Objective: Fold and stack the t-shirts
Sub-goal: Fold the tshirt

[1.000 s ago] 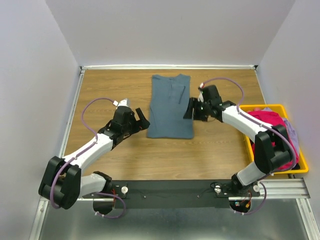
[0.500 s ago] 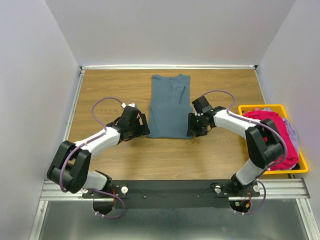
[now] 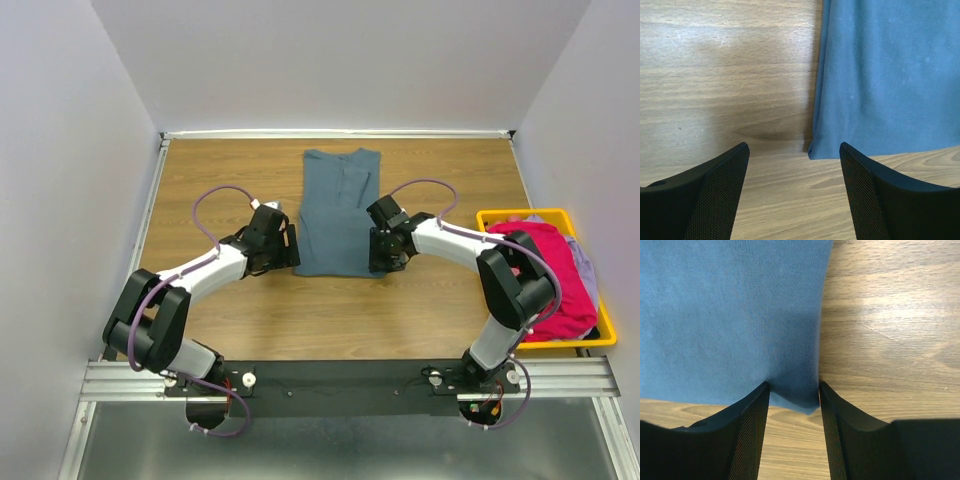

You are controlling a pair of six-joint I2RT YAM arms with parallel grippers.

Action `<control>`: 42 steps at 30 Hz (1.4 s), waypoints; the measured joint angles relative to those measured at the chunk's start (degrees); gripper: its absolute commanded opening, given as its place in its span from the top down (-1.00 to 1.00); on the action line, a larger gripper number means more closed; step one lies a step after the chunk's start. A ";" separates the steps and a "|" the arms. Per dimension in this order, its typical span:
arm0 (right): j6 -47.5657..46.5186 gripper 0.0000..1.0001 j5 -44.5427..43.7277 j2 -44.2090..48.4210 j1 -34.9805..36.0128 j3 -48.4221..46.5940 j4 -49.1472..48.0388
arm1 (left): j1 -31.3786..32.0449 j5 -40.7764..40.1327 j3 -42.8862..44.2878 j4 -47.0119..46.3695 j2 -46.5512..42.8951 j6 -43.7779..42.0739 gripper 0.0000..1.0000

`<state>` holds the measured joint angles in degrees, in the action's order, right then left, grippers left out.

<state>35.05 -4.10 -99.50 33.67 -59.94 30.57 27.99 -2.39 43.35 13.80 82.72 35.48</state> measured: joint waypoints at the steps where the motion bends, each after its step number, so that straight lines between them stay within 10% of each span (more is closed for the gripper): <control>1: 0.28 -0.04 -0.57 0.00 0.24 0.00 0.02 | 0.00 -0.13 0.22 0.15 0.09 -0.28 -0.62; 8: 1.53 -0.03 -2.97 0.11 1.27 0.13 0.17 | 0.02 -0.81 0.35 1.40 0.96 -1.51 -0.63; 17: 2.54 0.99 -3.48 -0.33 1.70 0.28 -0.09 | 1.07 -0.79 0.35 1.81 2.69 -1.92 -0.64; 42: 1.75 0.99 -4.13 1.31 2.40 2.27 -2.40 | 7.61 -2.38 7.21 4.31 9.46 -0.94 -0.27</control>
<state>36.80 -8.23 -98.19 36.07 -57.67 28.16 35.59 -4.78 50.57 18.11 92.18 34.54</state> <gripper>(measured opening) 0.015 0.637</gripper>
